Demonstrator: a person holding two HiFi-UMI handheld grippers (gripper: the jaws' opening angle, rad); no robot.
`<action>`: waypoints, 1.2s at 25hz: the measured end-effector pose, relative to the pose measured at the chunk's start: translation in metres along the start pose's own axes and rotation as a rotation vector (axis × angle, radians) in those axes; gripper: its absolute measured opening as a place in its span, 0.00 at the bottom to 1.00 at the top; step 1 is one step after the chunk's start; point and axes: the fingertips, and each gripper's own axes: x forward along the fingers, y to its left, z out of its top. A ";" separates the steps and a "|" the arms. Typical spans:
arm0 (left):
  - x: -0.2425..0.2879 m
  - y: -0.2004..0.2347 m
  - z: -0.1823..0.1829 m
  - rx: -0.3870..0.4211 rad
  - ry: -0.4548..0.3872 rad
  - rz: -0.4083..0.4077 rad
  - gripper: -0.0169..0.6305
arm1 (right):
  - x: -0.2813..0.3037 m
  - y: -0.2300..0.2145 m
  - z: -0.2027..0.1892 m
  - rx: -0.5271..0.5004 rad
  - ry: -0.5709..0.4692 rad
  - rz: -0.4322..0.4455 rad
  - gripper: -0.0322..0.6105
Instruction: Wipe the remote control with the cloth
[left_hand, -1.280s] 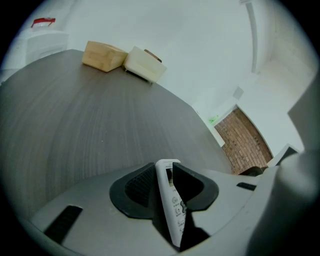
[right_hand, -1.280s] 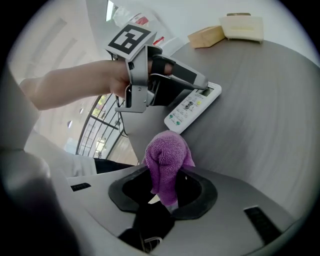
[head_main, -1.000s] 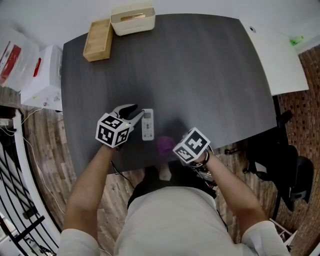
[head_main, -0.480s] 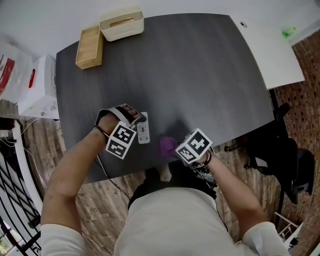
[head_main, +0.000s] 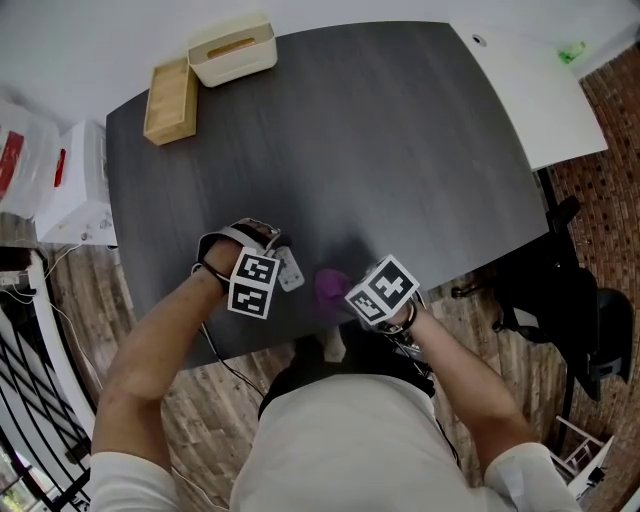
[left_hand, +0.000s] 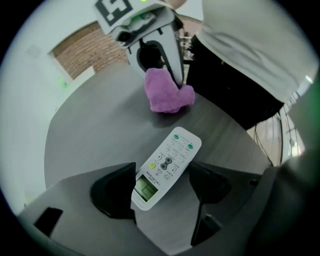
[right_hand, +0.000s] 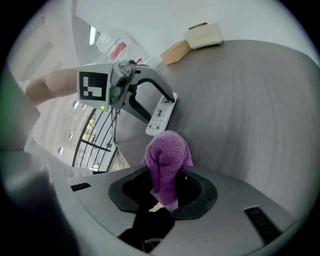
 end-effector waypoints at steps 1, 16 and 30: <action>0.000 -0.001 0.001 -0.082 -0.002 0.005 0.54 | 0.000 -0.003 0.003 0.015 -0.015 -0.012 0.24; -0.002 -0.027 0.020 -1.221 -0.129 -0.130 0.52 | 0.002 -0.031 0.034 0.234 -0.231 -0.137 0.24; 0.000 -0.066 0.051 -1.189 -0.260 -0.143 0.51 | 0.001 -0.030 0.034 0.227 -0.298 -0.186 0.24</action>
